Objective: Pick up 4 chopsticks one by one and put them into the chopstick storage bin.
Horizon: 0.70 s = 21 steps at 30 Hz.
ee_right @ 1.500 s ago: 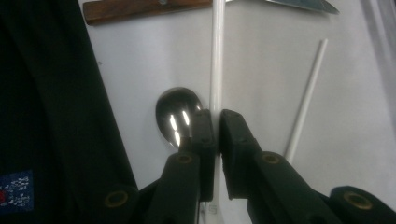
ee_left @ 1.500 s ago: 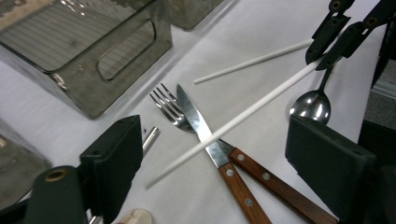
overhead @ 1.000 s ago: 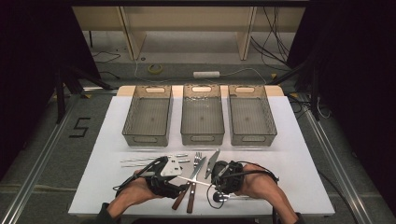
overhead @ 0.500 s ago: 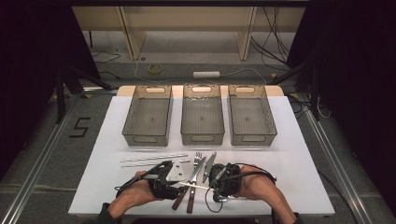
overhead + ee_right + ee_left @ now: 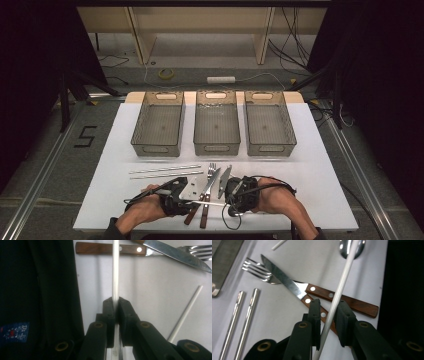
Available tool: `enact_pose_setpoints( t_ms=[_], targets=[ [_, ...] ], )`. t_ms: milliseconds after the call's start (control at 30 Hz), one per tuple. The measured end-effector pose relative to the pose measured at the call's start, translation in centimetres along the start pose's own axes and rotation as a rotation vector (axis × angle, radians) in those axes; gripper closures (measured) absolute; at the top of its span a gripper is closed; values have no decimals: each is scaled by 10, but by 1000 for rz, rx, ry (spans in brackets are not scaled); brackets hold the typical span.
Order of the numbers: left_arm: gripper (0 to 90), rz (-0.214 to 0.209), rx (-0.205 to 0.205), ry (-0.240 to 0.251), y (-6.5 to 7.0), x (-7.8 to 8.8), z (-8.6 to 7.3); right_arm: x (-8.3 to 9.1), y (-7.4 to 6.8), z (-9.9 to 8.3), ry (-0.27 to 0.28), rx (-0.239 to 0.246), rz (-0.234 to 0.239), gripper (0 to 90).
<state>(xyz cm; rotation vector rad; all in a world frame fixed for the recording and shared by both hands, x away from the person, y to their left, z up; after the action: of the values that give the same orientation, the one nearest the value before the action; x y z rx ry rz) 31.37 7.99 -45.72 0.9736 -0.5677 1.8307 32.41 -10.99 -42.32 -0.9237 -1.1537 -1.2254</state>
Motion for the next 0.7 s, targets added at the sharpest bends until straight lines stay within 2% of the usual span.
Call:
enact_pose_setpoints(
  t_ms=[33,100,167,233,267,300,333,367,433,467,533,633,700],
  targets=[
    [782,-13,-21,-11,0,1,0,1,0,-1,-1,6,11,842],
    [797,-55,-36,-13,3,0,-2,1,0,-3,12,18,7,836],
    [832,-88,-43,-18,6,-1,-2,2,2,-7,29,3,1,807],
    [849,-84,-41,-22,8,-1,-1,5,8,-12,51,-15,-10,777],
    [851,-75,-39,-26,6,0,-1,6,10,-14,70,-28,-8,728],
    [852,-65,-30,-28,4,0,-2,11,13,-18,107,-71,-9,654],
    [852,-60,-12,-19,2,1,-3,11,13,-18,107,-71,-9,654],
    [852,-54,-2,-24,-1,2,-3,14,14,-20,130,-96,-16,613],
    [852,-43,26,-25,-5,3,-4,20,16,-23,182,-142,-45,587],
    [852,-41,37,-21,-6,3,-4,23,17,-24,205,-147,-58,566],
    [852,-33,69,-15,-10,4,-4,27,18,-25,222,-186,-82,529],
    [853,-14,141,-9,-18,6,-5,31,20,-29,242,-229,-122,495],
    [853,-16,203,6,-22,8,-5,34,22,-33,269,-261,-144,473]
  ],
)
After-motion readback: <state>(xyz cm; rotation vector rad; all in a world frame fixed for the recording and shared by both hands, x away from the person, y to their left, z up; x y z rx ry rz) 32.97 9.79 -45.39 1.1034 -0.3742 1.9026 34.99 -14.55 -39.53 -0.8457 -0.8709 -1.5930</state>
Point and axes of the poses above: each handheld gripper's, and its own axes: x roughly backward along the jaws, z roughly out of its top, y roughly to its right, the point moved 2 cm from there along -x, roughly forward along the jaws, and after that the axes turned 14 degrees about x, right-handed, at the moved point
